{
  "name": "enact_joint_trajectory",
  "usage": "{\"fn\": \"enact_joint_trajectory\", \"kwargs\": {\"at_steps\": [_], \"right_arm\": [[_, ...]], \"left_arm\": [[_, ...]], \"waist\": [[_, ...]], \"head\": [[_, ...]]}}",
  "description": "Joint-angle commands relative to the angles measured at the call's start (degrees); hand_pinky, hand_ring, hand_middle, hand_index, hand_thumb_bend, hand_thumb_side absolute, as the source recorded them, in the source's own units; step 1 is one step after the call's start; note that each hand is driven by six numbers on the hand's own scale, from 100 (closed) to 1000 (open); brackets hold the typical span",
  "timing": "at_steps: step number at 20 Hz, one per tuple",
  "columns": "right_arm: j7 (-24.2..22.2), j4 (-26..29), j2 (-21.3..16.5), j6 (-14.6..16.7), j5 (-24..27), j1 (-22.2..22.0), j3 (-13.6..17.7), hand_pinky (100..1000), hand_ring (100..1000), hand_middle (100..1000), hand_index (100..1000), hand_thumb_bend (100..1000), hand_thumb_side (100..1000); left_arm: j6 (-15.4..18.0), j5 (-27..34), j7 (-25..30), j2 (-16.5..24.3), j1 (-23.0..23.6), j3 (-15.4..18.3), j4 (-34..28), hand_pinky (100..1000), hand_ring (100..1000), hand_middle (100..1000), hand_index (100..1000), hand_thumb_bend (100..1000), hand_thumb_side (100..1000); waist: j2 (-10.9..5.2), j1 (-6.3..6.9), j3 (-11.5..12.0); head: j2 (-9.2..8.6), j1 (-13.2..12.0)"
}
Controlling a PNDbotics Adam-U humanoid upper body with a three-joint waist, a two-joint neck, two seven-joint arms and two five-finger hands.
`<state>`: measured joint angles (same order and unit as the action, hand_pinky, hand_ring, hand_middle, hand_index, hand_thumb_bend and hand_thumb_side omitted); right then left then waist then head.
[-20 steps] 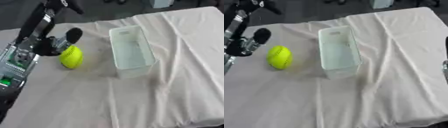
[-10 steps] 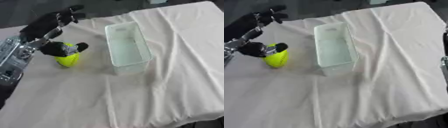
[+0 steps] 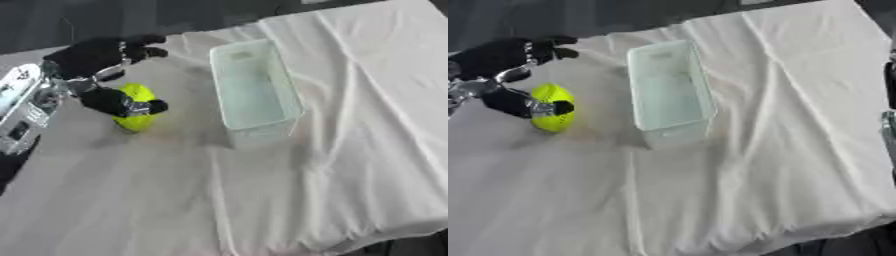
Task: Pick up objects on the table and place them in the box.
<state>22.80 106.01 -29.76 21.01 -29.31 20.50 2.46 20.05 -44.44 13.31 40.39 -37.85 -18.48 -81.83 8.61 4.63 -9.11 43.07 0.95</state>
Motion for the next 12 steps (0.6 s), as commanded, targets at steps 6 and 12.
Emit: {"fn": "enact_joint_trajectory", "kwargs": {"at_steps": [6, 12], "right_arm": [[-0.4, 0.5, -1.5, 0.1, 0.0, 0.5, 0.0, 652, 724, 806, 941, 100, 1000], [-0.6, 0.4, -1.4, 0.1, -0.1, 0.3, 0.0, 651, 724, 806, 940, 100, 1000]], "left_arm": [[-1.5, -3.3, 4.4, 2.3, -1.6, 0.7, 1.8, 877, 899, 1000, 966, 465, 1000], [-2.8, -3.9, 9.5, 2.8, -1.2, 0.7, 1.4, 850, 908, 1000, 980, 514, 1000]], "waist": [[-0.78, -0.29, 0.2], [-0.70, -0.41, 0.3]], "head": [[0.02, -1.4], [0.41, -1.1]]}}
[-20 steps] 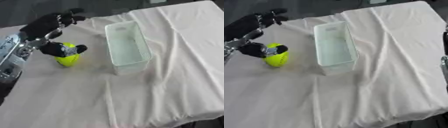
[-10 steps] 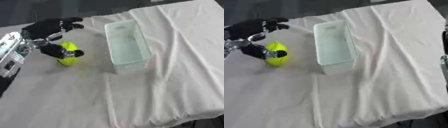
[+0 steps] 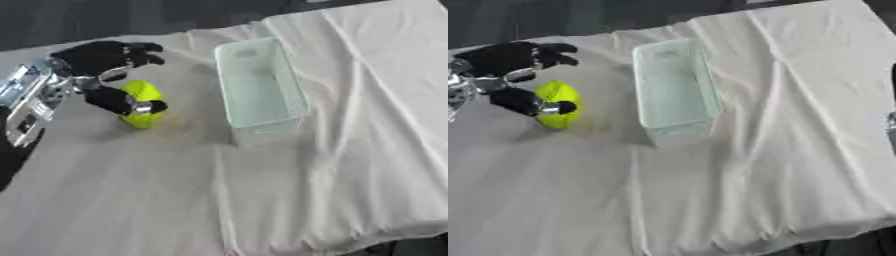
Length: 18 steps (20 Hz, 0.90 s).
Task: Pick up objects on the table and place them in the box.
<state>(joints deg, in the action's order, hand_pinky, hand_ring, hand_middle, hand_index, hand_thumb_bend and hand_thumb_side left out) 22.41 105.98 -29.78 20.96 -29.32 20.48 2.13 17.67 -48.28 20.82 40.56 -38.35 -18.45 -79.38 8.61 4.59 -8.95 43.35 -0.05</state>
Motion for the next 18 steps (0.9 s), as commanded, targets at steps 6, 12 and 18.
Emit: {"fn": "enact_joint_trajectory", "kwargs": {"at_steps": [6, 12, 18], "right_arm": [[-0.3, 0.3, -1.4, 0.1, -0.1, 0.4, 0.3, 650, 724, 806, 939, 100, 1000], [-0.3, 0.3, -1.4, 0.1, 0.0, 0.4, 0.4, 649, 724, 805, 938, 100, 1000], [-0.2, 0.2, -1.3, 0.1, 0.0, 0.5, 0.5, 648, 724, 804, 935, 100, 1000]], "left_arm": [[-1.0, 1.2, 5.9, 3.3, -0.6, 0.4, -3.5, 809, 885, 1000, 984, 665, 1000], [0.7, 0.3, 9.1, 2.1, -1.8, 0.8, -1.7, 753, 828, 1000, 977, 822, 1000], [2.1, 1.9, 10.8, 0.2, -3.0, 1.2, 1.7, 726, 805, 1000, 973, 851, 919]], "waist": [[-0.68, -0.31, 0.2], [-0.61, -0.28, -0.2], [-0.44, -0.15, -0.5]], "head": [[0.39, 0.2], [0.27, 0.3], [0.30, 0.5]]}}
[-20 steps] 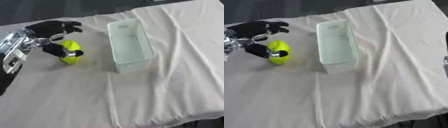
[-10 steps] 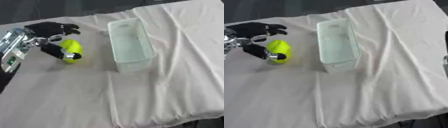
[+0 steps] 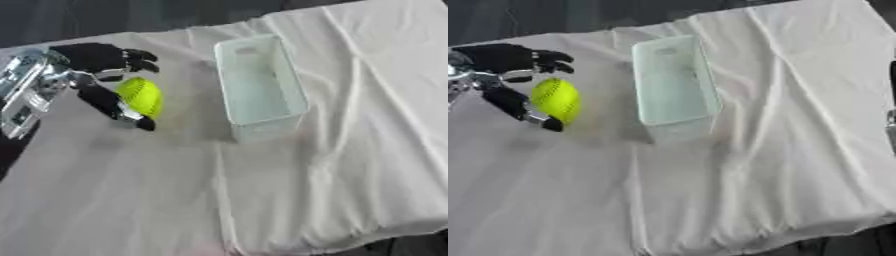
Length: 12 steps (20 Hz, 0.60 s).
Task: Pick up objects on the table and place them in the box.
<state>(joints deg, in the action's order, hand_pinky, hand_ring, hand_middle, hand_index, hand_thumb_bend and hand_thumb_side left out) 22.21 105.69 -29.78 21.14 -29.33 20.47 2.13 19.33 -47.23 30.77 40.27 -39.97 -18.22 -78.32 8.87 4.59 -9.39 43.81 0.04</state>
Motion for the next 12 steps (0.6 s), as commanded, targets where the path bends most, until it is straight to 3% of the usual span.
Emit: {"fn": "enact_joint_trajectory", "kwargs": {"at_steps": [1, 12], "right_arm": [[0.0, 0.5, -1.3, -0.1, 0.0, 0.5, 0.5, 648, 724, 804, 934, 100, 1000], [-0.1, 0.4, -1.2, -0.1, 0.1, 0.6, 0.6, 645, 723, 802, 922, 100, 1000]], "left_arm": [[0.6, 1.0, 1.8, 0.3, -1.5, 0.9, 1.2, 732, 813, 1000, 982, 862, 896], [0.6, 0.7, 12.4, -0.6, -2.2, 1.0, 3.0, 639, 782, 1000, 1000, 846, 736]], "waist": [[-0.67, -0.13, -0.1], [-0.48, 0.06, -0.4]], "head": [[-0.14, 0.5], [0.11, 0.6]]}}
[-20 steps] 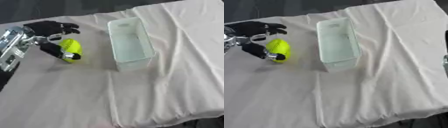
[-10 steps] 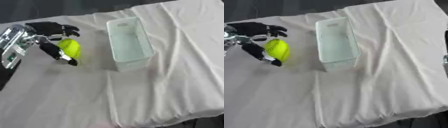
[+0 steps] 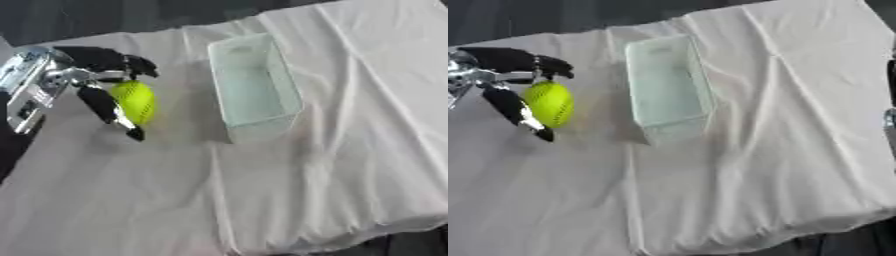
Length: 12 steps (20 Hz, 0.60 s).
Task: Pick up objects on the table and place them in the box.
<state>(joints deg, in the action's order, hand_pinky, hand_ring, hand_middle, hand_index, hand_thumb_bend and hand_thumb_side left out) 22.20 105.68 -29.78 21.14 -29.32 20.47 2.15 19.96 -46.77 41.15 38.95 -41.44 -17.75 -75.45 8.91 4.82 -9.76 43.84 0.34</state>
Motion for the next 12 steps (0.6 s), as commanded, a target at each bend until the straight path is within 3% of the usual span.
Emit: {"fn": "enact_joint_trajectory", "kwargs": {"at_steps": [1, 6, 7, 12], "right_arm": [[-0.1, 0.4, -1.2, -0.1, 0.1, 0.6, 0.6, 645, 723, 802, 920, 100, 1000], [-0.2, 0.5, -1.2, 0.0, 0.2, 0.6, 0.5, 645, 723, 801, 917, 100, 1000], [-0.2, 0.5, -1.2, 0.0, 0.2, 0.6, 0.5, 644, 723, 800, 914, 100, 1000], [-0.2, 0.5, -1.2, 0.0, 0.4, 0.6, 0.5, 644, 722, 799, 910, 100, 1000]], "left_arm": [[-0.2, 0.0, 2.7, 0.7, -0.7, 0.5, 0.1, 624, 777, 1000, 1000, 850, 725], [-0.6, -1.0, 5.1, 0.5, -0.8, 0.5, 0.0, 668, 812, 1000, 1000, 852, 717], [-0.7, -1.4, 5.5, 0.6, -0.8, 0.4, 0.0, 756, 875, 1000, 1000, 860, 721], [-1.6, -7.0, 7.2, 1.0, -0.3, 0.1, -1.2, 754, 914, 1000, 982, 857, 710]], "waist": [[-0.52, -0.16, 0.0], [-0.43, -0.18, 0.0], [-0.40, -0.19, -0.1], [-0.32, -0.27, -0.1]], "head": [[0.11, 0.3], [0.18, 0.2], [0.20, 0.2], [0.21, 0.2]]}}
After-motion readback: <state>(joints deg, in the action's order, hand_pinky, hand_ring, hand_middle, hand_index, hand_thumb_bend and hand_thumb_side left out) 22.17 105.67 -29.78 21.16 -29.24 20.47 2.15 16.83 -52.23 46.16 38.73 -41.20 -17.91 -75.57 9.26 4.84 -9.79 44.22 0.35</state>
